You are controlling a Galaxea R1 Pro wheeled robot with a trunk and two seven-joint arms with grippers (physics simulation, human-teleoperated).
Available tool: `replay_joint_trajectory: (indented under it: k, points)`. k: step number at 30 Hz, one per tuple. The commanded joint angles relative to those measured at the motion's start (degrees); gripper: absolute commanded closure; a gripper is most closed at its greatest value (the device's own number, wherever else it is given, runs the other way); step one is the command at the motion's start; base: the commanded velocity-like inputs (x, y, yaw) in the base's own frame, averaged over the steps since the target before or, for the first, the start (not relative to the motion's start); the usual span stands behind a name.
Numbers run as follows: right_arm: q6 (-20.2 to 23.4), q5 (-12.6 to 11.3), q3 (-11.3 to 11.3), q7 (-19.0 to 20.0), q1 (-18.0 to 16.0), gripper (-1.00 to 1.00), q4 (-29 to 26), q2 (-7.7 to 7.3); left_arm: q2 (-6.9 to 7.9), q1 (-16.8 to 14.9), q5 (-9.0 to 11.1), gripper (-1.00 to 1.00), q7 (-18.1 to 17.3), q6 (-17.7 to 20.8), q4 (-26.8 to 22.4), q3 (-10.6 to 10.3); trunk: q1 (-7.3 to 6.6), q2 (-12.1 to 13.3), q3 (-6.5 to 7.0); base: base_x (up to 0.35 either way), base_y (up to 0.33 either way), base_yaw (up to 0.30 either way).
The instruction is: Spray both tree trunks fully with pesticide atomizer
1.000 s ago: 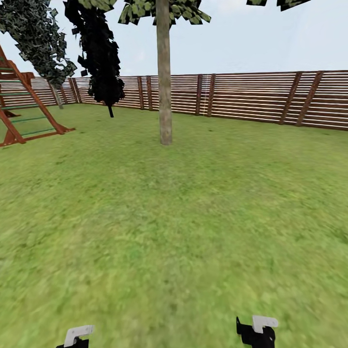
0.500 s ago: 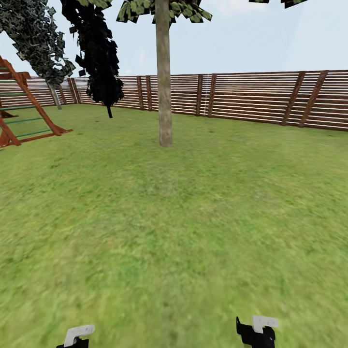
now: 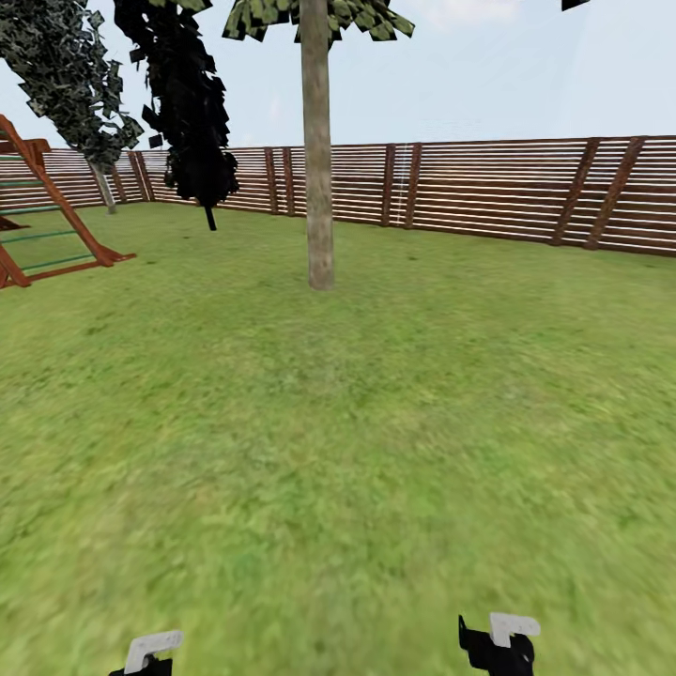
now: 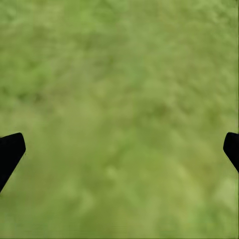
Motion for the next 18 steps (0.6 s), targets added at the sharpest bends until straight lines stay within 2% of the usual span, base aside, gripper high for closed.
replay_joint_trajectory:
  k: [1, 4, 8, 18]
  points:
    - [-0.2, 0.6, -0.4, -0.2, 0.0, -1.0, 0.1, 0.02, 0.0, 0.0, -0.5, 1.0, -0.2, -0.2, 0.0, 0.5, 0.03, 0.0, -0.05, 0.338, 0.0, 0.0]
    - [-0.2, 0.6, -0.4, -0.2, 0.0, -1.0, 0.1, 0.07, 0.0, 0.0, -0.5, 1.0, -0.2, -0.2, 0.0, 0.5, 0.03, 0.0, -0.05, 0.338, 0.0, 0.039]
    - [-0.2, 0.5, -0.4, -0.2, 0.0, -1.0, 0.1, 0.12, 0.0, 0.0, -0.5, 1.0, -0.2, -0.2, 0.0, 0.5, 0.03, 0.0, -0.05, 0.338, 0.0, 0.167]
    - [-0.2, 0.6, -0.4, -0.2, 0.0, -1.0, 0.1, -0.05, 0.0, 0.0, -0.5, 1.0, -0.2, -0.2, 0.0, 0.5, 0.03, 0.0, -0.05, 0.338, 0.0, 0.009]
